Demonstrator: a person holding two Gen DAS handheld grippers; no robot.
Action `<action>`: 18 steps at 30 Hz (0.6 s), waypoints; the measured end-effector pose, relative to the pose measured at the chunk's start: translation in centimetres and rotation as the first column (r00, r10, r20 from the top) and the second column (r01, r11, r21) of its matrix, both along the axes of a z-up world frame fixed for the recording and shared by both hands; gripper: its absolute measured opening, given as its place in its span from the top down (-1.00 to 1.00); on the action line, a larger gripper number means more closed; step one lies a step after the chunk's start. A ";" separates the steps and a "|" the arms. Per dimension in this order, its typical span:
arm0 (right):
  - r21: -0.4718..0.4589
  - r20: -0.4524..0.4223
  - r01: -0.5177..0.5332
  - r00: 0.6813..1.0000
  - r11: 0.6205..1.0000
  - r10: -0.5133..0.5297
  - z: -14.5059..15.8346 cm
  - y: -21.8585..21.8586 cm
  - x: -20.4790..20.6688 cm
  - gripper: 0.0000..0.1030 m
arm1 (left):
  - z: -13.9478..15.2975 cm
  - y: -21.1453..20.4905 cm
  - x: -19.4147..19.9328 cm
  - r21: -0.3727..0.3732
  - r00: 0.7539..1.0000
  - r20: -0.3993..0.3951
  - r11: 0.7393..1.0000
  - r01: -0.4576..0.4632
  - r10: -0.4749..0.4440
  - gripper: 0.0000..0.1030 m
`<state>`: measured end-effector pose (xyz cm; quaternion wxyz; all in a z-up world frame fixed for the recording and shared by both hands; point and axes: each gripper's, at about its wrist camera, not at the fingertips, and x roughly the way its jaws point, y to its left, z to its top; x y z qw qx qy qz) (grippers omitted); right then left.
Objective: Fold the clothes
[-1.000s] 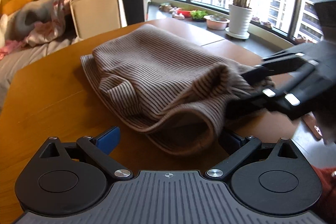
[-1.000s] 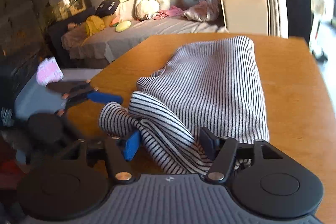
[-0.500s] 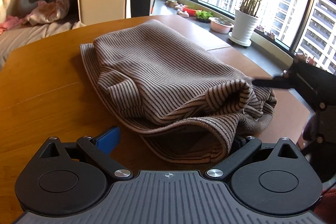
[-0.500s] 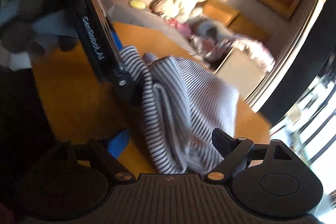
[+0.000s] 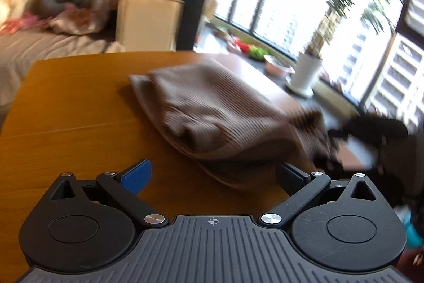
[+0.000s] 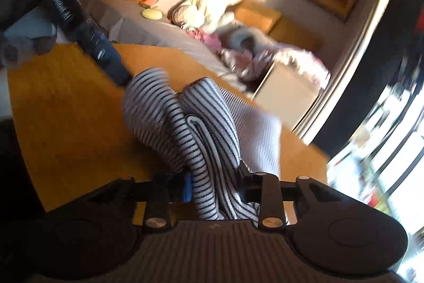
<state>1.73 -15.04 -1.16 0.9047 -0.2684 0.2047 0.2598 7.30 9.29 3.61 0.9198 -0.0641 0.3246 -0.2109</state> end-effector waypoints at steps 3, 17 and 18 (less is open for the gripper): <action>-0.020 -0.069 -0.044 0.997 0.999 0.043 1.1 -0.3 -0.1 0.51 | 0.3 0.6 1.6 -0.013 0.999 0.011 0.999 -0.036 0.036 -0.98; -0.285 0.011 -0.330 0.938 0.900 0.347 11.4 1.1 -1.1 0.54 | -2.7 -3.6 8.2 0.166 0.980 -0.059 0.966 0.196 -0.189 -0.79; -0.293 0.000 -0.349 0.931 0.890 0.365 11.1 1.5 0.5 0.54 | -3.0 -3.4 8.4 0.163 0.978 -0.068 0.965 0.206 -0.198 -0.78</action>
